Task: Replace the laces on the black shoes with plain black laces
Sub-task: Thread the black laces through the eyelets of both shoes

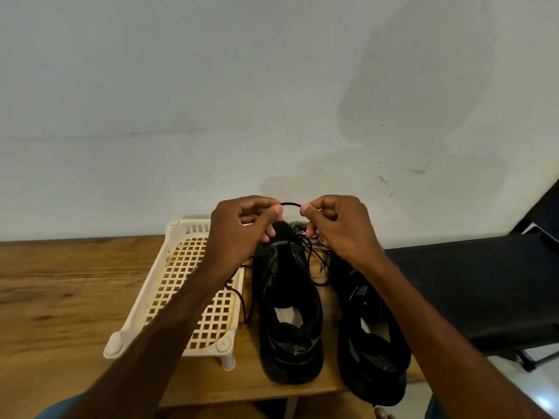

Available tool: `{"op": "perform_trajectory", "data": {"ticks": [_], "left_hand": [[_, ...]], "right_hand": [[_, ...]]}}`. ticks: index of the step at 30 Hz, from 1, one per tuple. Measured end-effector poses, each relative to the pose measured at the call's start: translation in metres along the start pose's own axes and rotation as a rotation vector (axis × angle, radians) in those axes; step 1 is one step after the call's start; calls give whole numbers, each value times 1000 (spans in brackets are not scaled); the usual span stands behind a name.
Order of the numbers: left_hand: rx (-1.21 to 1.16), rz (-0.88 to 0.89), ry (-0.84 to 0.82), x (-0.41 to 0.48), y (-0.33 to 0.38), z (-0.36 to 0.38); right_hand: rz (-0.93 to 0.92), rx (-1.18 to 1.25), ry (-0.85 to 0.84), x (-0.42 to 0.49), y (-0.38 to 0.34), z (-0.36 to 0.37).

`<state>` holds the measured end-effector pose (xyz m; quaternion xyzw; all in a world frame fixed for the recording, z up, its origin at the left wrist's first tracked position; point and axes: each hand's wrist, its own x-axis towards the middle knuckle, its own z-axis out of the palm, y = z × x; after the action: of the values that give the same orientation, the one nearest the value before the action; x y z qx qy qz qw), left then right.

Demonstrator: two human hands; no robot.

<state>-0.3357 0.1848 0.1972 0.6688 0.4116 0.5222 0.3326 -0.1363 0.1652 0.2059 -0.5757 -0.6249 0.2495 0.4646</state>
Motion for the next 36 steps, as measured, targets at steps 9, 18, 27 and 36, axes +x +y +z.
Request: {"op": "perform_trajectory", "data": {"ticks": [9, 18, 27, 36], "left_hand": [[-430, -314, 96, 8, -10, -12], [-829, -480, 15, 15, 1, -18], [-1145, -426, -59, 22, 14, -29], [-1408, -297, -75, 26, 14, -49]], "right_hand": [[-13, -244, -64, 2, 13, -16], [246, -319, -72, 9, 32, -22], [-152, 685, -194, 25, -18, 18], [151, 455, -1010, 14, -16, 6]]}}
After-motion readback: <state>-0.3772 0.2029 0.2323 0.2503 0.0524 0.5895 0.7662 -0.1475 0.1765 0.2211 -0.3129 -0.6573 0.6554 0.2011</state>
